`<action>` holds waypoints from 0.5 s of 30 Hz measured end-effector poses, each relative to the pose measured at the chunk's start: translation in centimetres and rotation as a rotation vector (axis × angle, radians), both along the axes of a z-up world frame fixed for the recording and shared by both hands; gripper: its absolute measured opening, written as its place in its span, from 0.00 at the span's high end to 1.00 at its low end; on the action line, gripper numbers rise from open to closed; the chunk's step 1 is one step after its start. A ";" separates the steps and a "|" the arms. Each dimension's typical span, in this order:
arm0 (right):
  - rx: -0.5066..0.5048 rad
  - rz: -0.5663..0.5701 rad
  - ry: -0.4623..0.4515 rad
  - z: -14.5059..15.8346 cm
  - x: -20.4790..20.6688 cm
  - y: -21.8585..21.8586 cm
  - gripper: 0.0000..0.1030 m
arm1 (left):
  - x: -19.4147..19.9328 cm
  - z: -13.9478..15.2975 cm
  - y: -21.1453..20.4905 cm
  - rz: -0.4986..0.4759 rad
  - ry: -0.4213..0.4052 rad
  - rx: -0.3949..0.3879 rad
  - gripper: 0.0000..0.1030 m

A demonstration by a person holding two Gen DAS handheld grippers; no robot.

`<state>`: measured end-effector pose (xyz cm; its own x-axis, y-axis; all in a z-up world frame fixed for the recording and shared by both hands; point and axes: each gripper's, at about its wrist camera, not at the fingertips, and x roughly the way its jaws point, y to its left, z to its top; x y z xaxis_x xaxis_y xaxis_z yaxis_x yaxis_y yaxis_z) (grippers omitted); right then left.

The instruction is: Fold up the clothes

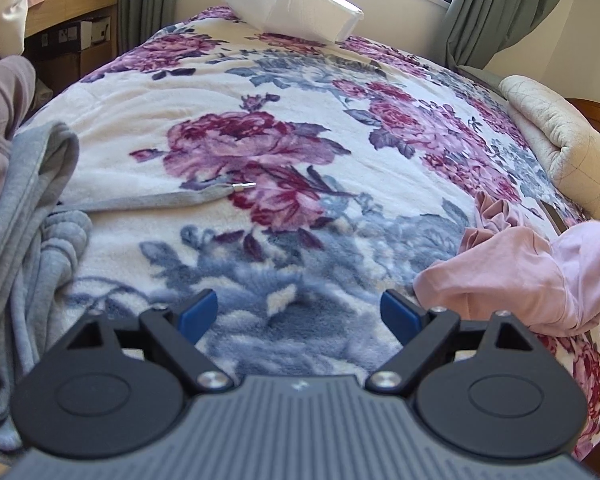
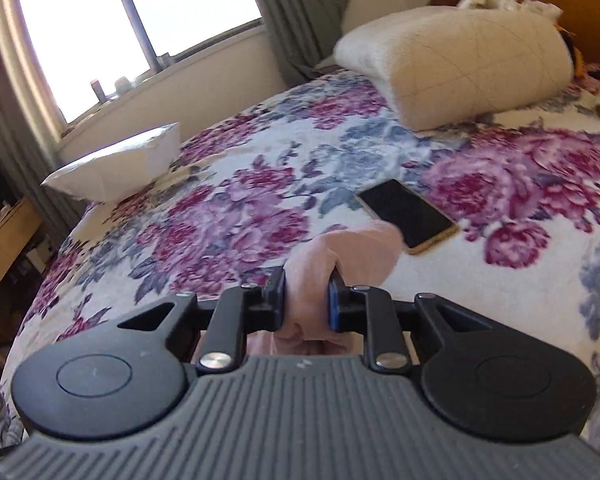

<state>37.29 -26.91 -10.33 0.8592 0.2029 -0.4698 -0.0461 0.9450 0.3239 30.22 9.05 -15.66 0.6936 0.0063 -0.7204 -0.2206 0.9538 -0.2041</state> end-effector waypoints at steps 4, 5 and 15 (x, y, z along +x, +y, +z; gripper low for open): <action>-0.094 0.235 0.005 -1.3 0.1 9.0 0.80 | -0.3 0.0 0.4 0.009 0.005 -0.005 0.14; -0.110 0.281 0.020 -2.1 -0.2 10.4 0.79 | -0.4 0.0 0.4 0.008 0.007 -0.003 0.14; 0.001 0.357 0.083 -3.7 -4.6 11.0 0.46 | -0.6 -0.3 -0.2 -0.012 0.025 -0.014 0.14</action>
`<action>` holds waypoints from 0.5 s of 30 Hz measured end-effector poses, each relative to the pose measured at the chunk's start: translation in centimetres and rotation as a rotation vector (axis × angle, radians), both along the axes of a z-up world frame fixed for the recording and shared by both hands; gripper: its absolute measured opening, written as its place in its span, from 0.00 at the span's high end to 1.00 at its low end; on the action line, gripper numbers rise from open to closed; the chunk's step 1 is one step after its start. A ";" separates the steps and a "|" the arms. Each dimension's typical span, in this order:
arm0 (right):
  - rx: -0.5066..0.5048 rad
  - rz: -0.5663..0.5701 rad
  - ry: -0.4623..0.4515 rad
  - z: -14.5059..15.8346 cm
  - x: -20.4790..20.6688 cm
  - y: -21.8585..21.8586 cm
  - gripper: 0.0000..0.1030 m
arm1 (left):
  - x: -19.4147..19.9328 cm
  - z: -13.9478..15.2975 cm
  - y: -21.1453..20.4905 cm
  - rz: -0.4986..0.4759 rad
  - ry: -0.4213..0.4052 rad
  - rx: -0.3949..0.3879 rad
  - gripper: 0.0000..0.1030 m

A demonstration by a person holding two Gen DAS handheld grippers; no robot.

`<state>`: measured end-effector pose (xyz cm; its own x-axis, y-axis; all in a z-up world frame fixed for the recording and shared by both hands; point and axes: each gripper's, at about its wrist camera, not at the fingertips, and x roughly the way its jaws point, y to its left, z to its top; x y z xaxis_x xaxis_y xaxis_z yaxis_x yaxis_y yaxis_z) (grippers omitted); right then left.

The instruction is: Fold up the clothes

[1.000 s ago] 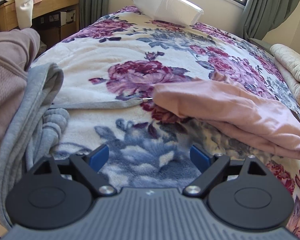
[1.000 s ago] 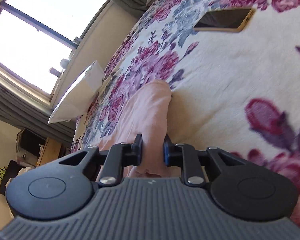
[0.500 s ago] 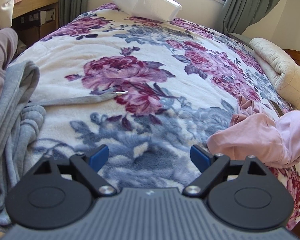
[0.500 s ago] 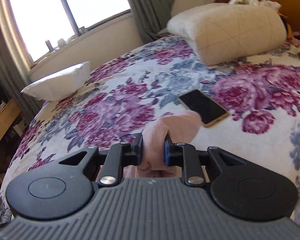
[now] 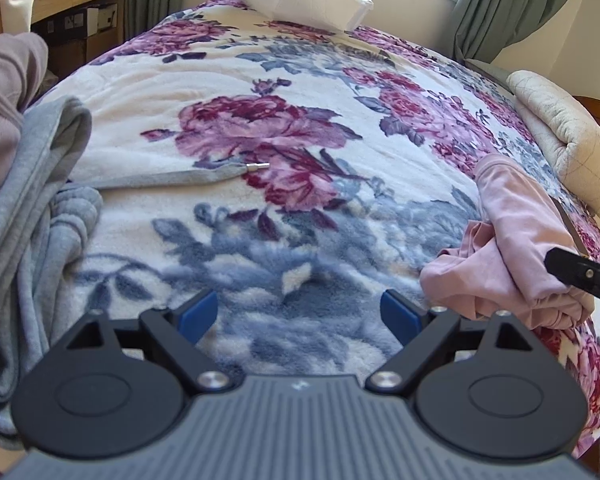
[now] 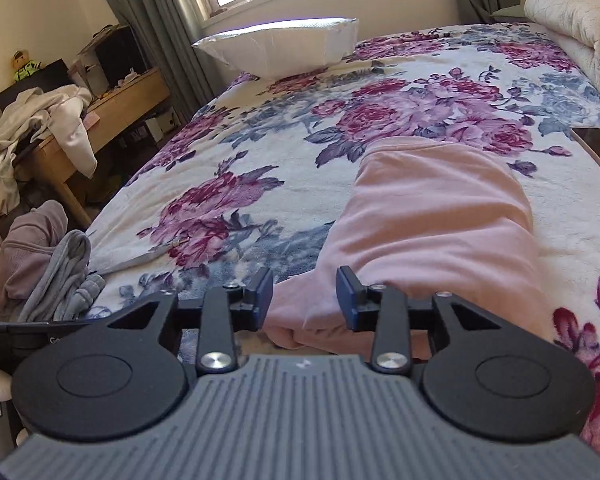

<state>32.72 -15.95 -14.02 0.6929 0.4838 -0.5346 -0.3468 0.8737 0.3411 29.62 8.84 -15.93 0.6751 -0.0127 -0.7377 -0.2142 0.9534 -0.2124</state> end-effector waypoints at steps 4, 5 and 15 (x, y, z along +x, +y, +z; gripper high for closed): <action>-0.104 -0.042 -0.083 0.8 -0.5 -1.3 0.38 | -0.1 0.8 -1.5 -0.039 -0.040 -0.022 0.14; -0.131 -0.054 -0.101 0.9 -0.6 -1.6 0.35 | 0.0 1.0 -1.8 -0.047 -0.052 -0.032 0.14; -0.083 -0.160 -0.035 -1.8 0.7 -4.4 0.32 | 3.7 -0.6 -4.6 -0.104 -0.041 -0.389 0.14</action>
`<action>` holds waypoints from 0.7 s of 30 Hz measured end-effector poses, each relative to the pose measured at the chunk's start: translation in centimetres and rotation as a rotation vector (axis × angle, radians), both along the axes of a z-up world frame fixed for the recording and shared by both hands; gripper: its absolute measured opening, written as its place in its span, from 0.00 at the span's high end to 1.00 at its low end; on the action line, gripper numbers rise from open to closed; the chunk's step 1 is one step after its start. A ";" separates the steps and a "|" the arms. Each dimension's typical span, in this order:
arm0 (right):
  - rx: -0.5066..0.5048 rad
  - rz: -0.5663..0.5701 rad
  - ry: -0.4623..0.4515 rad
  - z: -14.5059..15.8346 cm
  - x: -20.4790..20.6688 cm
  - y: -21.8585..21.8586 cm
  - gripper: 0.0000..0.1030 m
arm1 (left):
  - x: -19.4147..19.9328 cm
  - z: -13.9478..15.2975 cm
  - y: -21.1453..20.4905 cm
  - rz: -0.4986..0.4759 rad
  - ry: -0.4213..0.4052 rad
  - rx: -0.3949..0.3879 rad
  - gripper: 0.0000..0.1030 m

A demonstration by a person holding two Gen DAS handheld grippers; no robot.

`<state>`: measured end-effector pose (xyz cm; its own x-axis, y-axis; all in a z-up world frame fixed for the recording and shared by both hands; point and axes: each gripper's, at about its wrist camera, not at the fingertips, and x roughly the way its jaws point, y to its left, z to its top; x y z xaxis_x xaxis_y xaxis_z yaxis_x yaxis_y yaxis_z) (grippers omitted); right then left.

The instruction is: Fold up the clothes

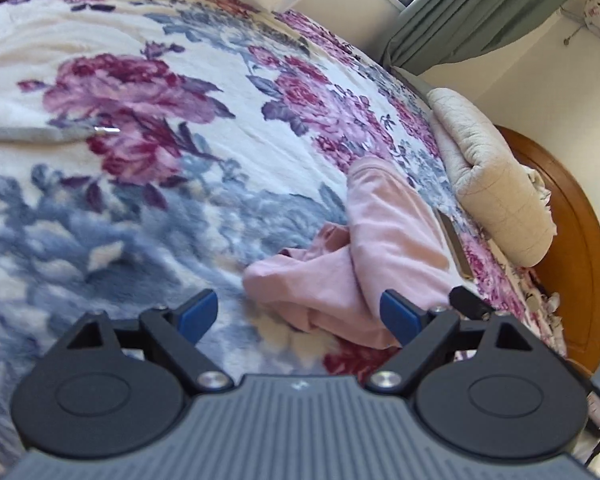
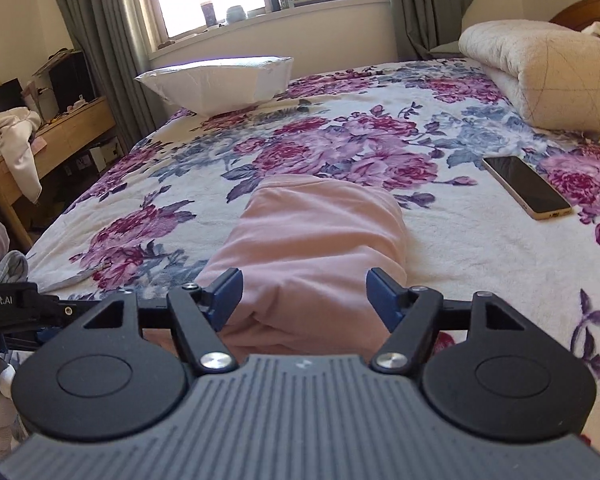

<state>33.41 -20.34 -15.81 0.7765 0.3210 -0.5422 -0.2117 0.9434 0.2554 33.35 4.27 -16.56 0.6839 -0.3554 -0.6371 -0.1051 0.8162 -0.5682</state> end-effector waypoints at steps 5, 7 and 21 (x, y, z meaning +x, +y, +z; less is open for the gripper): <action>0.039 0.003 0.019 -2.1 0.0 -0.5 0.30 | 1.7 -0.1 -1.6 0.009 0.058 0.013 0.17; 0.048 0.007 0.019 -2.4 -0.2 -0.7 0.29 | 1.4 0.7 -2.4 0.015 0.048 0.078 0.17; 0.034 0.024 0.027 -3.4 -0.5 -0.8 0.15 | 3.7 -2.7 -2.6 -0.028 0.083 -0.125 0.20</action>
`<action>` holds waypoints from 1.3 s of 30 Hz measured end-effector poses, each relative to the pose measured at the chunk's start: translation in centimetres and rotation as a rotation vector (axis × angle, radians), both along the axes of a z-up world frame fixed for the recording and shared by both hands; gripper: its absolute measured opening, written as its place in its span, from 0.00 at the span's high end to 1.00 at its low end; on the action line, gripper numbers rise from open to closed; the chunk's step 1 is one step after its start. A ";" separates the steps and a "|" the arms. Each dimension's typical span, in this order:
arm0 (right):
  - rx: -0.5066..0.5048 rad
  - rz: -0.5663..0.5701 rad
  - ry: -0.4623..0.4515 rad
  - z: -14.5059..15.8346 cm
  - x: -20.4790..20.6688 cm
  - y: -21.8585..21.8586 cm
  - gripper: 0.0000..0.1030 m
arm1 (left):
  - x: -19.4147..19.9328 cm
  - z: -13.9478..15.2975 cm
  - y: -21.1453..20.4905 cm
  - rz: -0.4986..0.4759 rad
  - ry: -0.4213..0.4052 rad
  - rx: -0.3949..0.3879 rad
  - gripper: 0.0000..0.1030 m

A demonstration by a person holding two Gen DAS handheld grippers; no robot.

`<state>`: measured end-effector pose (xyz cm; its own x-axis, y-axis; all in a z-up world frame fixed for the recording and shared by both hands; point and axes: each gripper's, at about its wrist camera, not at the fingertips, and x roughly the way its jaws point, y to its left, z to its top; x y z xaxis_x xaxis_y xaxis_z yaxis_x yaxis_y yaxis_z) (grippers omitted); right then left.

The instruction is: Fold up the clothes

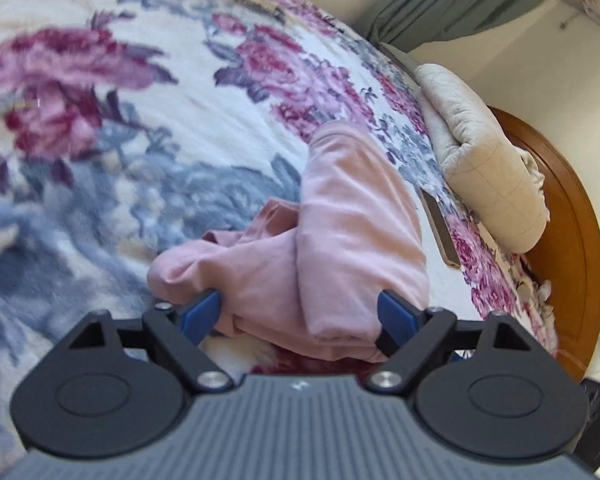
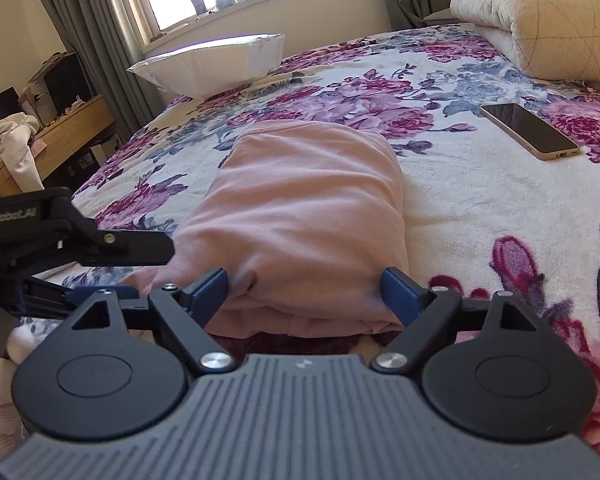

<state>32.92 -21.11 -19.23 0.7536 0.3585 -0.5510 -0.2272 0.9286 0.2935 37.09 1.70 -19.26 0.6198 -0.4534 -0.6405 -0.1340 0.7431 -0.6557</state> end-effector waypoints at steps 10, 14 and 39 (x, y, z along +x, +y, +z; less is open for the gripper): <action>0.024 0.024 -0.016 -0.4 -0.3 -0.5 0.13 | 2.6 -0.8 -1.0 -0.073 -0.030 -0.080 0.01; 0.007 0.045 -0.024 -0.6 -0.3 -0.2 0.10 | 3.6 -1.2 -1.6 -0.106 -0.034 -0.141 0.01; 0.312 -0.008 -0.047 0.6 -1.6 -5.1 0.04 | 1.4 -5.2 1.3 -0.140 -0.065 -0.583 0.62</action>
<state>31.36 -26.21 -18.62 0.7795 0.4984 -0.3794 -0.2401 0.7971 0.5540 38.47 3.01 -24.51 0.5582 -0.7988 -0.2242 -0.0063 0.2661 -0.9639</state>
